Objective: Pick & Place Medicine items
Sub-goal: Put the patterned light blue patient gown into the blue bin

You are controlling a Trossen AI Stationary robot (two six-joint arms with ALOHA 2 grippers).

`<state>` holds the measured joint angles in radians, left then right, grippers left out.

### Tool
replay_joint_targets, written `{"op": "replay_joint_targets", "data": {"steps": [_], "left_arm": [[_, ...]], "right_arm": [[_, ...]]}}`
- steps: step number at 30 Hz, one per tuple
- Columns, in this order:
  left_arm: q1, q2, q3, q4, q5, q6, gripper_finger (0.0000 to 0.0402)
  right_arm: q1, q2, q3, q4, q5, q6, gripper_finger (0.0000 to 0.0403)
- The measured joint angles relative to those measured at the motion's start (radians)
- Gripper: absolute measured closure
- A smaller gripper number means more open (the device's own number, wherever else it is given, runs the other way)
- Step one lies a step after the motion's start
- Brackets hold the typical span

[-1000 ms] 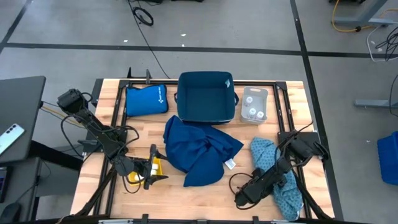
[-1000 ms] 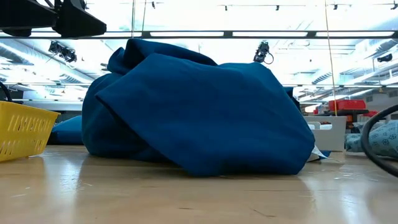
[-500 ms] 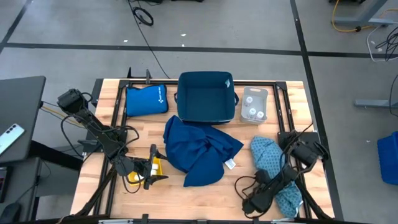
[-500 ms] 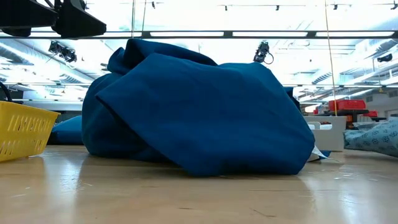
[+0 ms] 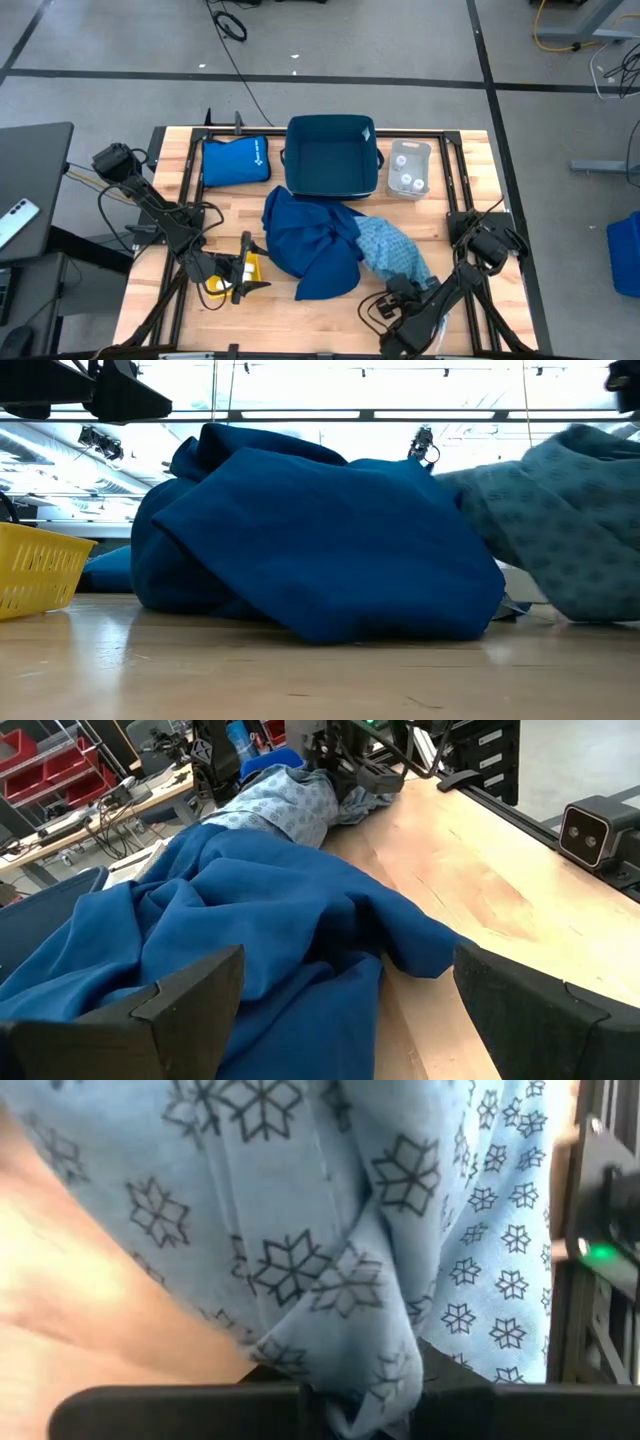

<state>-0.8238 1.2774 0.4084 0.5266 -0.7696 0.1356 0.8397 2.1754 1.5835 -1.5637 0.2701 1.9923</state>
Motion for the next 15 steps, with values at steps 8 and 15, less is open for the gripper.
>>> {"op": "replay_joint_targets", "data": {"steps": [8,15], "left_arm": [[0.0,0.0,0.0,-0.001,0.015,-0.013,0.004],[0.0,0.0,0.0,-0.001,0.024,-0.038,0.004]], "right_arm": [[-0.038,-0.03,-0.002,-0.005,0.18,-0.077,0.0359],[-0.099,-0.12,-0.001,-0.008,0.488,-0.196,0.036]]}}
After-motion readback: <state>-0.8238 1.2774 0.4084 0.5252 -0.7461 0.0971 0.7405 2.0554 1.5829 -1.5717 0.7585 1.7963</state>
